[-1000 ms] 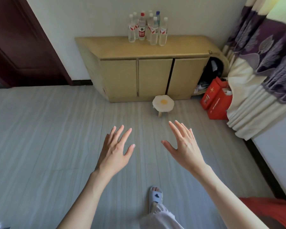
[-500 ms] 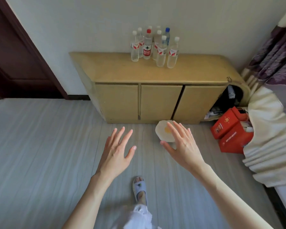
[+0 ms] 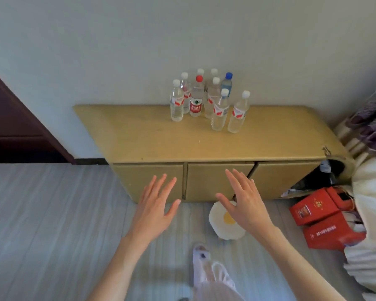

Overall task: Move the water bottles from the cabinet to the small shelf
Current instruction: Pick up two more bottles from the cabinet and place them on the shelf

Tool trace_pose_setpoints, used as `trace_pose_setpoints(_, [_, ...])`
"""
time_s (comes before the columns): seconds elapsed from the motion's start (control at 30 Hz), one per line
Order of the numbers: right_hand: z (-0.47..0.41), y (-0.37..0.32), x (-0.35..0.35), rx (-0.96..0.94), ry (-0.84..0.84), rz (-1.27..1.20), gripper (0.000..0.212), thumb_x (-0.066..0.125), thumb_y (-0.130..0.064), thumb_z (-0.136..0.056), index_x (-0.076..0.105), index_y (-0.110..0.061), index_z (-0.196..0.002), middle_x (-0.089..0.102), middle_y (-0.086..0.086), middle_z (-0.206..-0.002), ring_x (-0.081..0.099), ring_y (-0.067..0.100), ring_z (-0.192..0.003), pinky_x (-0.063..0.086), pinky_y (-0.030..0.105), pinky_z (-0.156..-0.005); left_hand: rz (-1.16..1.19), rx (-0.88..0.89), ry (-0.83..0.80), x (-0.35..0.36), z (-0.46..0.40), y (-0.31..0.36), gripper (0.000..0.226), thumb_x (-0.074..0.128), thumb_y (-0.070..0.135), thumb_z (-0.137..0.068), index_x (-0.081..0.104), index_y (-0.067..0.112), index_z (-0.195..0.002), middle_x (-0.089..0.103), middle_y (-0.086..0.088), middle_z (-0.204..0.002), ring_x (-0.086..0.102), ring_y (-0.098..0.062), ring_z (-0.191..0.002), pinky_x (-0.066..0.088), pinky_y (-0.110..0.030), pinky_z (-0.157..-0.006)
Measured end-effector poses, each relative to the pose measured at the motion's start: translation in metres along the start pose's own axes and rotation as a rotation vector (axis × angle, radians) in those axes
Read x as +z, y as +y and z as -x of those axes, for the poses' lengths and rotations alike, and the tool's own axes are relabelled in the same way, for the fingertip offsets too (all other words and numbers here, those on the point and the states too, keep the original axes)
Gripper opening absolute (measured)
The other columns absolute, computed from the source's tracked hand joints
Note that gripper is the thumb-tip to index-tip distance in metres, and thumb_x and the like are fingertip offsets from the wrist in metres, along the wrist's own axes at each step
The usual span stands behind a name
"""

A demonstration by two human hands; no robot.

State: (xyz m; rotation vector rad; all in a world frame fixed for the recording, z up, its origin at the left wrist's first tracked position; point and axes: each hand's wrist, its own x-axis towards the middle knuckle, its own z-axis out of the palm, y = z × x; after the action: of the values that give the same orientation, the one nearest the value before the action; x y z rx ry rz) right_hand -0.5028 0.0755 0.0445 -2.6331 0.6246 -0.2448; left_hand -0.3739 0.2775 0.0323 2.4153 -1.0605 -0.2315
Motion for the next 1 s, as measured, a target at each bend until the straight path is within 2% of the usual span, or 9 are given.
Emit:
trace_pose_setpoints(0.07, [-0.040,0.007,0.008,-0.005,-0.010,0.013,0.072,0.041,-0.060,-0.085,0.027,-0.017,-0.141,0.034,0.012,-0.145,0.026,0.029,-0.136,0.022,0.047,-0.112,0.025,-0.025,-0.019,0.002,-0.038,-0.013,0.074,0.014,0.062,-0.076,0.018,0.029,-0.141,0.011,0.002,-0.153,-0.001,-0.015,-0.140,0.010,-0.039,-0.115])
trace_pose_setpoints(0.2, [-0.126,0.022,0.016,-0.002,-0.006,0.005,0.065,0.052,-0.045,-0.086,0.031,-0.014,-0.139,0.037,0.016,-0.142,0.031,0.032,-0.133,0.026,0.048,-0.109,0.010,-0.035,-0.029,-0.003,-0.123,-0.037,0.077,0.012,0.063,-0.074,0.022,0.026,-0.141,0.014,-0.002,-0.153,0.001,-0.017,-0.140,0.008,-0.035,-0.113])
trace_pose_setpoints(0.37, [-0.237,0.043,0.005,0.022,0.027,0.013,0.064,0.060,-0.040,-0.082,0.039,-0.010,-0.134,0.047,0.018,-0.134,0.043,0.038,-0.121,0.037,0.051,-0.100,-0.064,-0.003,0.028,-0.028,-0.235,-0.058,0.069,0.023,0.055,-0.079,0.035,0.019,-0.136,0.031,-0.012,-0.146,0.022,-0.031,-0.137,0.019,-0.041,-0.111])
trace_pose_setpoints(0.43, [-0.275,0.049,0.000,0.016,0.053,0.017,0.064,0.064,-0.037,-0.080,0.040,-0.009,-0.133,0.048,0.018,-0.133,0.045,0.038,-0.120,0.038,0.049,-0.100,-0.081,0.001,0.057,-0.037,-0.275,-0.065,0.067,0.026,0.052,-0.080,0.039,0.016,-0.134,0.036,-0.016,-0.143,0.027,-0.034,-0.135,0.023,-0.044,-0.109])
trace_pose_setpoints(0.53, [-0.320,0.055,-0.006,0.033,0.067,0.012,0.064,0.067,-0.030,-0.080,0.039,-0.010,-0.134,0.048,0.017,-0.132,0.043,0.037,-0.121,0.036,0.045,-0.100,-0.089,-0.006,0.052,-0.046,-0.321,-0.074,0.066,0.027,0.050,-0.080,0.035,0.017,-0.136,0.034,-0.016,-0.144,0.027,-0.034,-0.134,0.021,-0.043,-0.109])
trace_pose_setpoints(0.6, [-0.346,0.063,-0.007,0.058,0.081,-0.001,0.061,0.068,-0.025,-0.079,0.041,-0.009,-0.132,0.052,0.017,-0.125,0.048,0.037,-0.116,0.040,0.044,-0.095,-0.088,0.006,0.037,-0.048,-0.352,-0.082,0.062,0.035,0.043,-0.082,0.034,0.016,-0.137,0.034,-0.018,-0.143,0.028,-0.036,-0.133,0.020,-0.043,-0.109])
trace_pose_setpoints(0.77, [-0.402,0.086,-0.006,0.264,0.105,-0.052,0.053,0.062,-0.020,-0.084,0.040,-0.011,-0.132,0.051,0.016,-0.118,0.051,0.036,-0.104,0.047,0.044,-0.077,-0.108,0.093,-0.004,-0.050,-0.440,-0.104,0.060,0.059,0.010,-0.082,0.034,0.011,-0.136,0.032,-0.019,-0.144,0.028,-0.037,-0.134,0.022,-0.044,-0.109])
trace_pose_setpoints(0.87, [-0.428,0.097,-0.003,0.370,0.114,-0.058,0.053,0.060,-0.019,-0.084,0.039,-0.011,-0.133,0.049,0.016,-0.122,0.053,0.036,-0.099,0.046,0.043,-0.080,-0.084,0.082,-0.024,-0.052,-0.491,-0.112,0.060,0.060,0.007,-0.082,0.034,0.008,-0.136,0.030,-0.019,-0.145,0.027,-0.036,-0.133,0.024,-0.044,-0.110])
trace_pose_setpoints(1.0, [-0.451,0.106,0.006,0.442,0.073,-0.070,0.056,0.059,-0.021,-0.086,0.036,-0.007,-0.135,0.047,0.019,-0.128,0.045,0.035,-0.116,0.038,0.041,-0.092,-0.029,0.034,-0.087,-0.041,-0.532,-0.123,0.058,0.063,0.011,-0.081,0.039,0.007,-0.133,0.039,-0.021,-0.138,0.036,-0.038,-0.127,0.028,-0.044,-0.106])
